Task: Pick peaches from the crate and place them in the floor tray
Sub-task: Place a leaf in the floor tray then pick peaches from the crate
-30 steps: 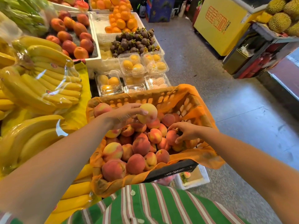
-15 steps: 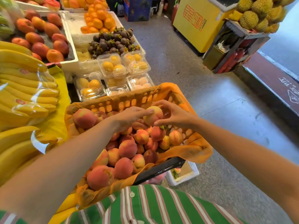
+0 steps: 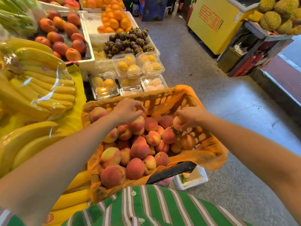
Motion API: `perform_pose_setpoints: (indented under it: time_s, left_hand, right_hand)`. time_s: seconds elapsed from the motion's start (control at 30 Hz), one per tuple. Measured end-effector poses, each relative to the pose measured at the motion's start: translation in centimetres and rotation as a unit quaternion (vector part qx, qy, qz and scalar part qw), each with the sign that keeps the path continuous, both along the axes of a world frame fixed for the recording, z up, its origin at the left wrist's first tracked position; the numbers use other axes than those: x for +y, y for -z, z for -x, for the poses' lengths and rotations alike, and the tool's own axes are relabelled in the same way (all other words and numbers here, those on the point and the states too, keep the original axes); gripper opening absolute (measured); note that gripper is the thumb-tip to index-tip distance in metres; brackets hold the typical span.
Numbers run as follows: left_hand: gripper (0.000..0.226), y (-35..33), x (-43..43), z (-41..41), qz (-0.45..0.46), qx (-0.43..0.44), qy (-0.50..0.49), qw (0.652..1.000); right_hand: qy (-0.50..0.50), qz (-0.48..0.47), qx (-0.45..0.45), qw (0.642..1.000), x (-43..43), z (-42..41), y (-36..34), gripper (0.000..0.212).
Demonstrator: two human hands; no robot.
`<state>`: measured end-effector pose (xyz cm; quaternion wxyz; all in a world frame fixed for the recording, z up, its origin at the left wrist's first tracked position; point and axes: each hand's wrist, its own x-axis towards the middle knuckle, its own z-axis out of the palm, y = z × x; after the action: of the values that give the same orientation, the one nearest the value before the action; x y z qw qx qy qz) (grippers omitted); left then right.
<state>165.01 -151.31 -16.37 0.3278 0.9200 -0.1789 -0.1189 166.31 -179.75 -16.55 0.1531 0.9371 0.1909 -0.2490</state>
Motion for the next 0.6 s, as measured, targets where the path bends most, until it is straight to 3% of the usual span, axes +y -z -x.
perform_pose_setpoints:
  time_s: [0.2,0.37,0.47,0.6]
  left_hand:
    - [0.016,-0.8,3.7,1.3,0.011,-0.084,-0.044,0.995]
    - [0.03,-0.6,7.0,2.9,-0.026,-0.111,-0.112,0.987]
    - [0.049,-0.4,8.7,3.8,-0.069,-0.118,-0.122,0.983]
    - [0.065,-0.7,9.6,4.7,-0.137,-0.126,-0.146,0.972]
  right_hand:
    - [-0.034,0.066,0.035,0.997,0.1,-0.2,1.5,0.075]
    - [-0.026,0.05,0.054,0.997,0.4,-0.2,1.4,0.054]
    - [-0.019,-0.035,0.041,0.998,2.4,-0.4,-0.1,0.041]
    - [0.004,-0.28,0.06,0.958,7.0,0.1,-2.1,0.038]
